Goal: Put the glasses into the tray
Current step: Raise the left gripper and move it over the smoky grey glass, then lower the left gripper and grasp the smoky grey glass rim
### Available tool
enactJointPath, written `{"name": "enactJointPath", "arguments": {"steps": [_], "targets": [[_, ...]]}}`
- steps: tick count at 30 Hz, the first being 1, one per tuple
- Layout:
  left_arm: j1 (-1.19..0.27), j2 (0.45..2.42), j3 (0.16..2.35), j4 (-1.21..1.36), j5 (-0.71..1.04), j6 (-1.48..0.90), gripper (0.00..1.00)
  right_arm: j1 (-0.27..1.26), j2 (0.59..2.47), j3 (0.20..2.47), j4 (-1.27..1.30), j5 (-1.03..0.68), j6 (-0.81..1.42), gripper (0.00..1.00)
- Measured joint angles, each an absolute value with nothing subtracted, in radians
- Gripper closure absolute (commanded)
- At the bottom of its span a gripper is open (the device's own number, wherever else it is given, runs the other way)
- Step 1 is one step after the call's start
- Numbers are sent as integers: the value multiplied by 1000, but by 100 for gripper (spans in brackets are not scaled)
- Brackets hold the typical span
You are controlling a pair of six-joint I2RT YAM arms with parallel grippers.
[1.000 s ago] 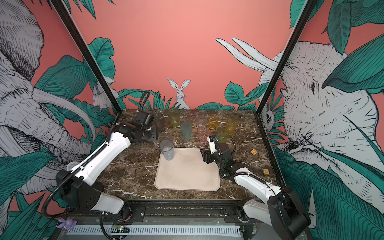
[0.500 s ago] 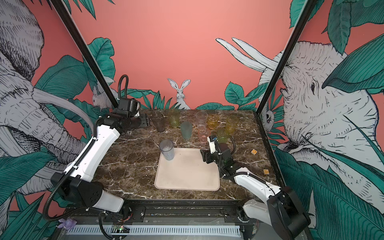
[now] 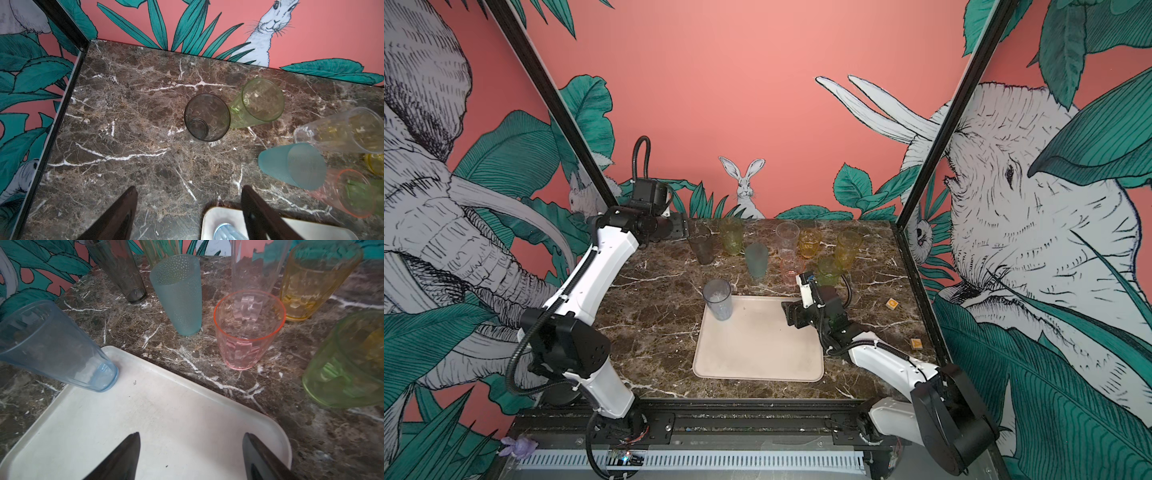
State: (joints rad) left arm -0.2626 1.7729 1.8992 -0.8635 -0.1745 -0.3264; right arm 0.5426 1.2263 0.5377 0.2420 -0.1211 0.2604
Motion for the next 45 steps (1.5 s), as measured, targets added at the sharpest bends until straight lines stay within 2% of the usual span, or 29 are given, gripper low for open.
{"name": "enactJointPath", "arguments": {"steps": [6,12,22,33,45], "targets": [[-260,1922,2058,-881,-205,-292,20,543,1261,555,242,-151,262,10],[-255,2021,2159,-913,-212,-279,21,543,1284,563,241,-169,262,10],[-246,2117,2188,-938,-216,-280,21,543,1305,583,234,-181,262,10],[-222,2170,2193,-956,-175,-295,34,543,1319,588,223,-180,262,13],[-214,2205,2194,-964,-120,-295,60,543,1319,588,220,-180,262,13]]}}
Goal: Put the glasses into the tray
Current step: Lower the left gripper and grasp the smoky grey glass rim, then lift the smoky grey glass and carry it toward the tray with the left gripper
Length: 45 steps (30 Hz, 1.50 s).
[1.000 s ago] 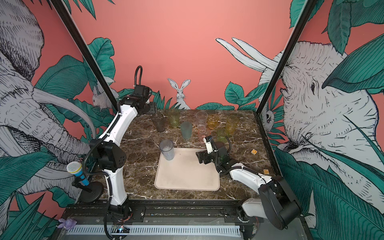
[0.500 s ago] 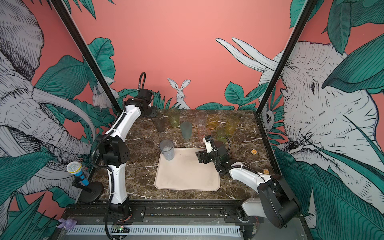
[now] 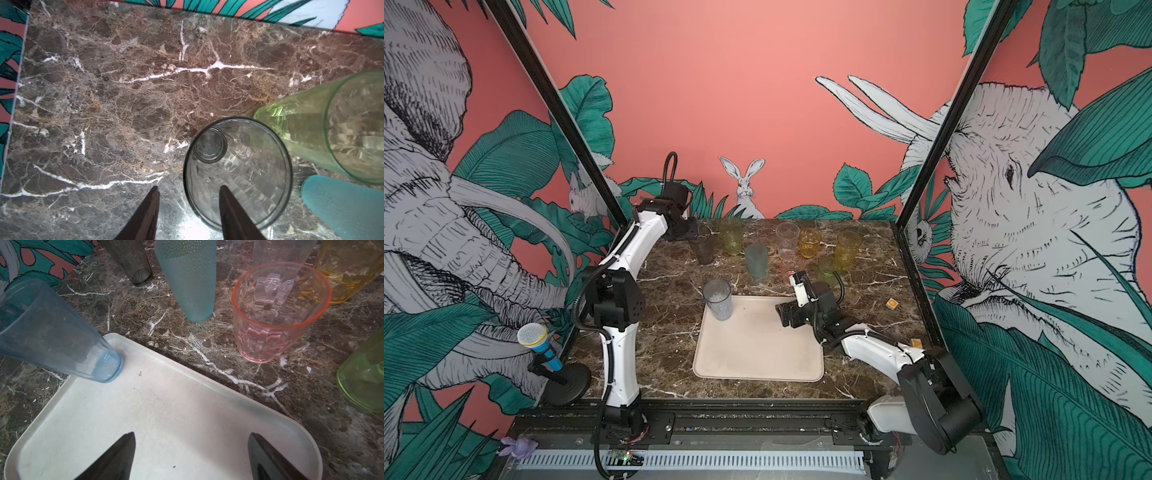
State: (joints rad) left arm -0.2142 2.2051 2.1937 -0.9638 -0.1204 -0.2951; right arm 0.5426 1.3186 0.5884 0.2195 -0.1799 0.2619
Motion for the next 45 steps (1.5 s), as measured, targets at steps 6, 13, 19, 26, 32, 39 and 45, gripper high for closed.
{"name": "enactJointPath", "arguments": {"steps": [6,13,19,26,32,39,45], "targets": [[-210,2228,2197,-967,-99,-297,77,543,1319,588,220,-179,262,13],[-202,2245,2217,-973,-90,-296,86,543,1320,588,220,-185,266,14],[-199,2249,2225,-976,-89,-295,93,543,1321,588,220,-190,268,14],[-198,2257,2241,-984,-86,-294,100,543,1323,588,219,-195,270,14],[-194,2261,2262,-1008,-85,-291,100,543,1324,588,219,-195,271,14],[-194,2260,2265,-1039,-83,-281,100,543,1324,588,218,-195,274,14],[-194,2194,2183,-1053,-82,-268,100,543,1324,588,215,-195,277,14]]}}
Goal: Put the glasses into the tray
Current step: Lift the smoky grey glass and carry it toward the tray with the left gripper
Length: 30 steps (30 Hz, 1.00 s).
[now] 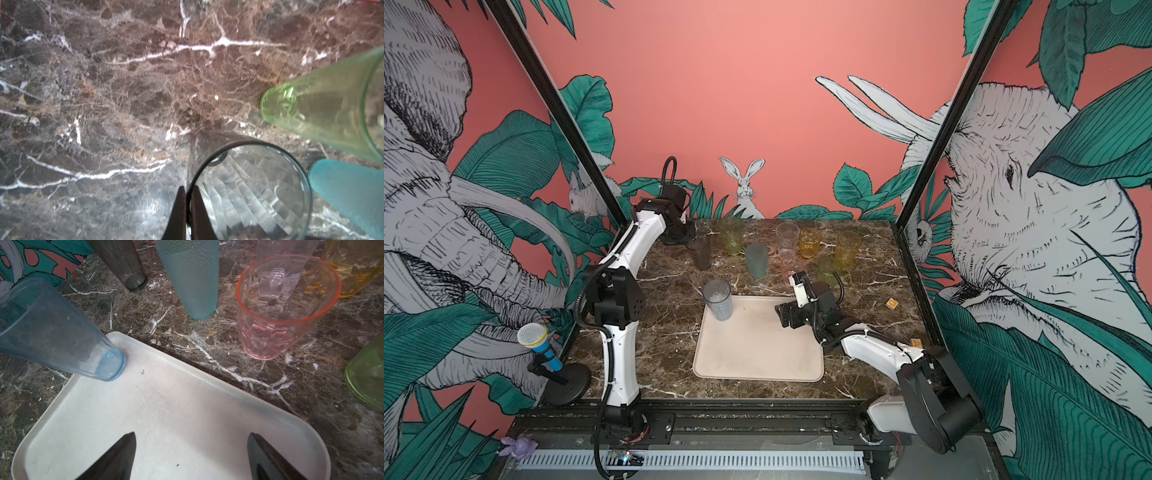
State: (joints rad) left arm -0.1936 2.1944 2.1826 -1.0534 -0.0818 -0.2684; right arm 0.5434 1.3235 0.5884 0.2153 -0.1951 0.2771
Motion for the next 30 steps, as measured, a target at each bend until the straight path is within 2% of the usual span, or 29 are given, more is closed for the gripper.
{"name": "enactJointPath", "arguments": {"steps": [18,30], "targets": [[-194,1708,1812,-1109,-95,-265,100,544,1323,590,201,-195,277,14],[-194,1386,1679,-1258,-114,-265,100,545,1321,590,199,-193,277,14]]}}
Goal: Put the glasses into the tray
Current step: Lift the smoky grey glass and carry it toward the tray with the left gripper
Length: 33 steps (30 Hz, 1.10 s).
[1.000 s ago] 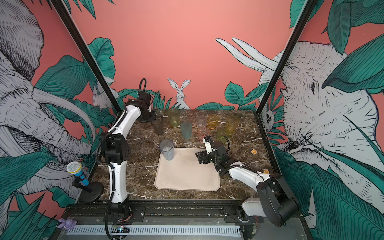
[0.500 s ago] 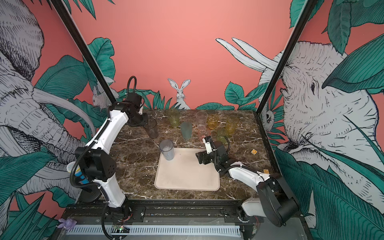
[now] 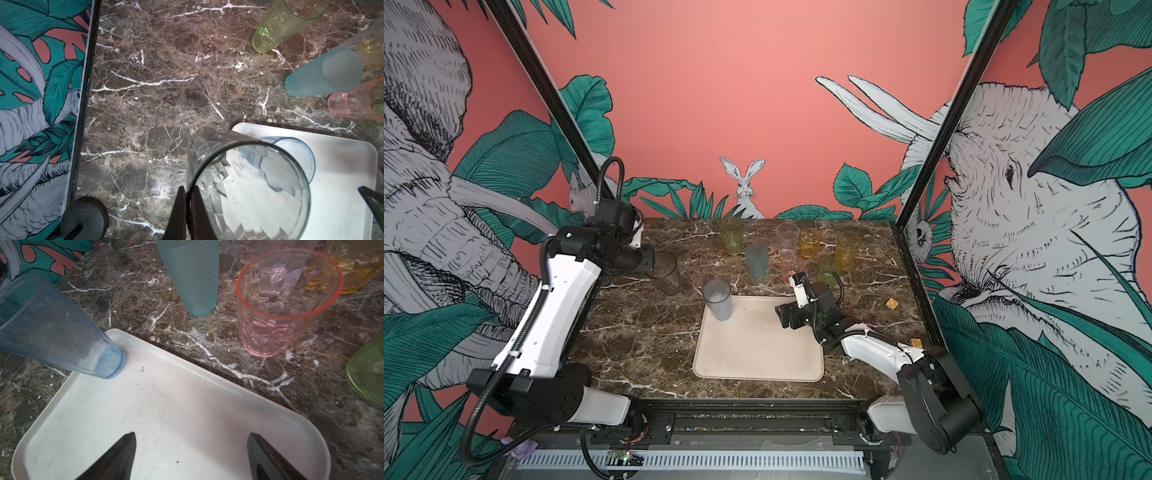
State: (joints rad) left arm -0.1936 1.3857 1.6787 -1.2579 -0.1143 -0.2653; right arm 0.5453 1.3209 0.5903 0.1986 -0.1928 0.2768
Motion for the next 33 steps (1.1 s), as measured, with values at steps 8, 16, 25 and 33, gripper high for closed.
{"name": "enactJointPath", "arguments": {"steps": [8,16,25,33], "targets": [[-194,1251,1599,-1364,-124,-266,100,546,1321,612,198,-191,277,14],[-194,1137,1571,-1455,-120,-266,100,546,1322,616,197,-179,276,14],[-216,1062,1480,-1510,-101,-266,100,546,1328,616,197,-168,273,14],[-316,1052,1388,-1497,-97,-288,100,546,1328,616,196,-159,262,14]]}}
